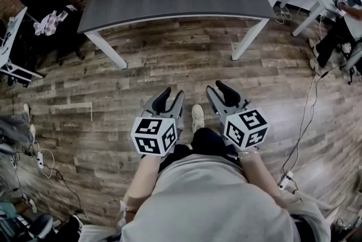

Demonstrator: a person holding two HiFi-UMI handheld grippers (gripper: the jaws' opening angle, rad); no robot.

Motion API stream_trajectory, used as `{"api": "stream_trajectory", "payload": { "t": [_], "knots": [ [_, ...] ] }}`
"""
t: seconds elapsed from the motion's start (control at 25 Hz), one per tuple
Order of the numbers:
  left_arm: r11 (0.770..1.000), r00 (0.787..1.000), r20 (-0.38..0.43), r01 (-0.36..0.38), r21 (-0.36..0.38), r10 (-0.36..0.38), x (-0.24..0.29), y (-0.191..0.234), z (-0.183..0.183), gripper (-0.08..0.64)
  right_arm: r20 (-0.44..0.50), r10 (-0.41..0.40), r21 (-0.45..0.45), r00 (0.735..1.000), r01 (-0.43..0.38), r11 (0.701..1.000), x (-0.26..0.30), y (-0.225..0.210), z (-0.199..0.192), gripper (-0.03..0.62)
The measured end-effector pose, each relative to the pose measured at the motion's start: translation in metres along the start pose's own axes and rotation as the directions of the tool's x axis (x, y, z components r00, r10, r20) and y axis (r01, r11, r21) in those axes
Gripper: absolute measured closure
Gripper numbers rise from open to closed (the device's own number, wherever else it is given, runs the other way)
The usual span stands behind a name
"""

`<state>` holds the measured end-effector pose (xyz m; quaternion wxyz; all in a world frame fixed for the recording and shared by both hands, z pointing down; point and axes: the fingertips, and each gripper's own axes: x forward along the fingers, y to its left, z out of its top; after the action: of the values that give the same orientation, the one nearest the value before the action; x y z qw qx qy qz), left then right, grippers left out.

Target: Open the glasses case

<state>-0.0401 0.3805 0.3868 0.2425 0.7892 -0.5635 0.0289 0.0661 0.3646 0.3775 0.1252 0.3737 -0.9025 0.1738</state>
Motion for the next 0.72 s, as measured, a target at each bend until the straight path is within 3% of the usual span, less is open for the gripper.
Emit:
{"api": "stream_trajectory", "payload": {
  "t": [0.48, 0.72],
  "knots": [
    [0.999, 0.998, 0.057, -0.039, 0.026, 0.037, 0.125, 0.021, 0.081, 0.410, 0.021, 0.042, -0.050, 0.999, -0.041, 0.998, 0.079, -0.095, 0.075, 0.460],
    [0.999, 0.998, 0.045, -0.039, 0.029, 0.038, 0.176, 0.022, 0.100, 0.410, 0.028, 0.065, -0.043, 0.998, -0.063, 0.997, 0.105, -0.131, 0.098, 0.454]
  ]
}}
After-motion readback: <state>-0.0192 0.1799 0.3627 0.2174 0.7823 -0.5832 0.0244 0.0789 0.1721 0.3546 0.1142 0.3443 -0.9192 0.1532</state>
